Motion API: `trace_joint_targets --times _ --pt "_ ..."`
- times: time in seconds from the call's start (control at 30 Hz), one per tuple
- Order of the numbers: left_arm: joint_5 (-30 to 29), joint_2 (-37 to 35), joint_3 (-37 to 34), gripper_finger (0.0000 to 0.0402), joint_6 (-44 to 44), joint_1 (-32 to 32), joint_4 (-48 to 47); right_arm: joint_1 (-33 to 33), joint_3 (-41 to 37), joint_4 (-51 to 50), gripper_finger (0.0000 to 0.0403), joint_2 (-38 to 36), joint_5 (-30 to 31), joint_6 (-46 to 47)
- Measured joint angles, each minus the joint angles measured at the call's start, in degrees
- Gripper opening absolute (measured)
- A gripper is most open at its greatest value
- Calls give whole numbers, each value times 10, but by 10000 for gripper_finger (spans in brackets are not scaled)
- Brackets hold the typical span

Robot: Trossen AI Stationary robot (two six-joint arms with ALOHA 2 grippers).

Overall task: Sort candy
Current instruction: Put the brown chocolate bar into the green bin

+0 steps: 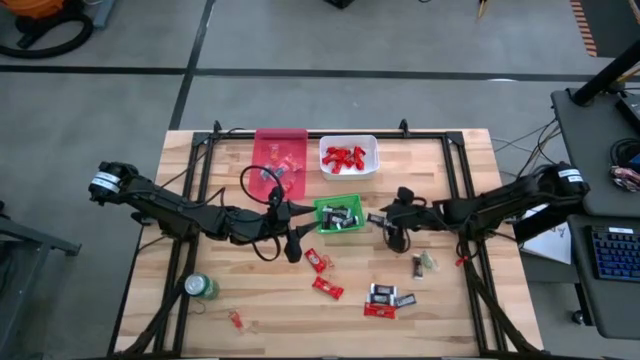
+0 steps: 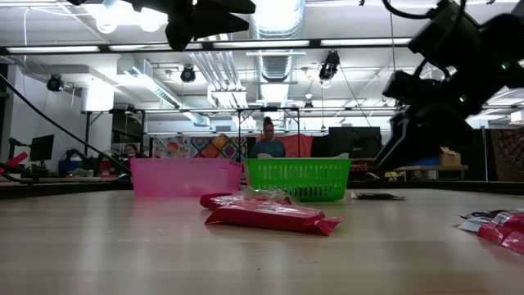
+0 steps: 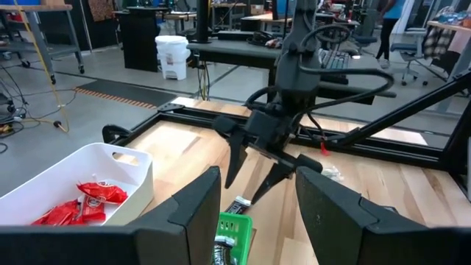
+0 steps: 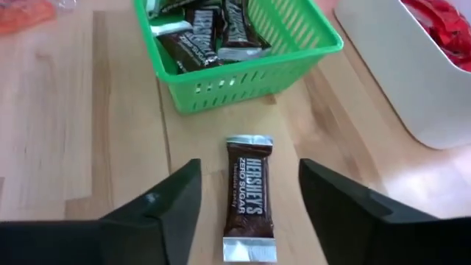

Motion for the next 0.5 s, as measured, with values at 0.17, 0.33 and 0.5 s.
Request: trace_joint_targets --times 0.17,0.33,0.5 --pt "0 0 0 161 1 0 0 -5 -73 127 249 6 2 0" --pt "0 0 0 161 5 0 3 -9 -124 252 244 28 2 -1" --pt "0 0 0 161 5 0 6 -9 -136 330 231 82 2 -13"
